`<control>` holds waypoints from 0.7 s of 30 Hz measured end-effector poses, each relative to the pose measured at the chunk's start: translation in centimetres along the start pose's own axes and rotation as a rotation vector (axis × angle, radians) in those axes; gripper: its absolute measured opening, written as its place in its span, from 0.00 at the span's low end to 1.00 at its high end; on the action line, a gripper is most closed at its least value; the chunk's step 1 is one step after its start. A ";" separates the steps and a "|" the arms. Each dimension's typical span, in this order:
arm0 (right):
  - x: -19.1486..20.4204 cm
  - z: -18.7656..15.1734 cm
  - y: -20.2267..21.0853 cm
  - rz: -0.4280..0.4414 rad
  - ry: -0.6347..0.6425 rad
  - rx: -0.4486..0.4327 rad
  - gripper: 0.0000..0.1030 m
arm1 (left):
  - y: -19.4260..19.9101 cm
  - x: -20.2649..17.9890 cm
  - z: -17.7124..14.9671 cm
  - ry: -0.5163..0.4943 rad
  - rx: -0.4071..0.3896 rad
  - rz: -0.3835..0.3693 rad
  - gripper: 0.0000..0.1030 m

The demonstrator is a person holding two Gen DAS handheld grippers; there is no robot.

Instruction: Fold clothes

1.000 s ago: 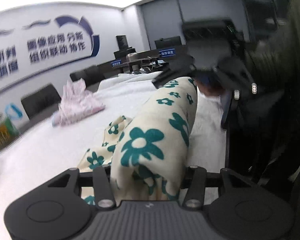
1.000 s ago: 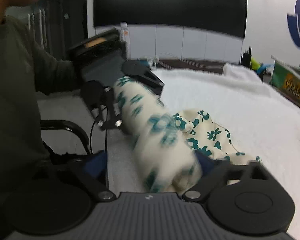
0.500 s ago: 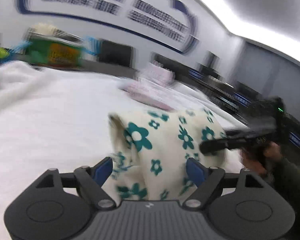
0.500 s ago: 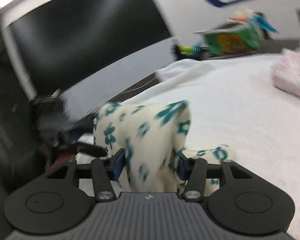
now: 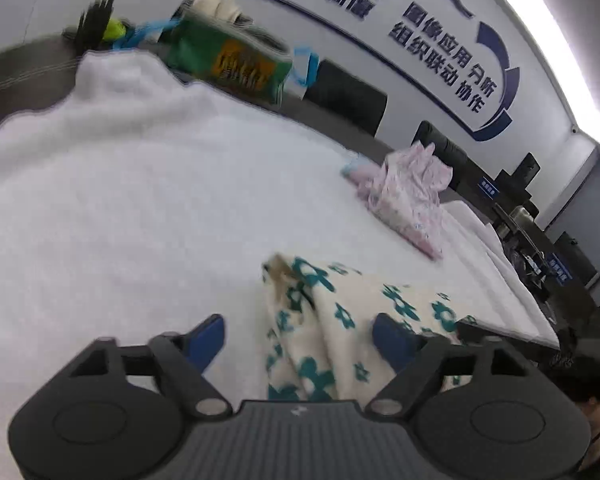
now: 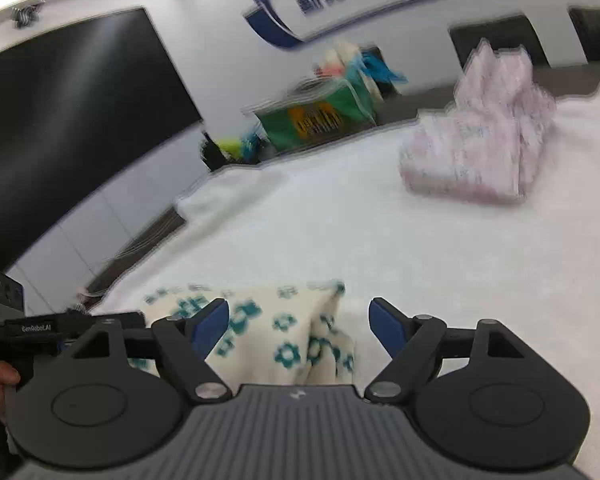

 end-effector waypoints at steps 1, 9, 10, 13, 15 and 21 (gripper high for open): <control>0.2 -0.8 -0.9 0.001 0.009 0.036 0.76 | 0.3 0.2 -0.3 -0.003 -0.001 -0.001 0.73; -0.4 -0.2 0.7 -0.005 -0.034 0.039 0.78 | 0.6 2.2 -0.6 0.192 0.125 -0.078 0.83; -0.8 -0.5 0.6 0.020 -0.092 0.066 0.78 | 0.3 2.3 -0.8 0.228 0.150 -0.101 0.83; -1.7 -1.6 -0.1 0.110 -0.272 0.142 0.79 | -0.1 2.2 -1.2 0.276 0.182 -0.135 0.86; -2.2 -2.1 -0.5 0.155 -0.360 0.152 0.80 | -0.4 1.8 -1.3 0.274 0.185 -0.142 0.86; -1.6 -2.4 -1.0 0.169 -0.351 0.120 0.51 | -1.5 0.2 -2.4 0.299 0.221 -0.206 0.43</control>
Point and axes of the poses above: each gripper's, at about its wrist camera, not at the fingertips, and y roughly against the way its jaws point, x to its left, z to its top, the point moved 9 cm from there along -y, roughly the way its jaws point
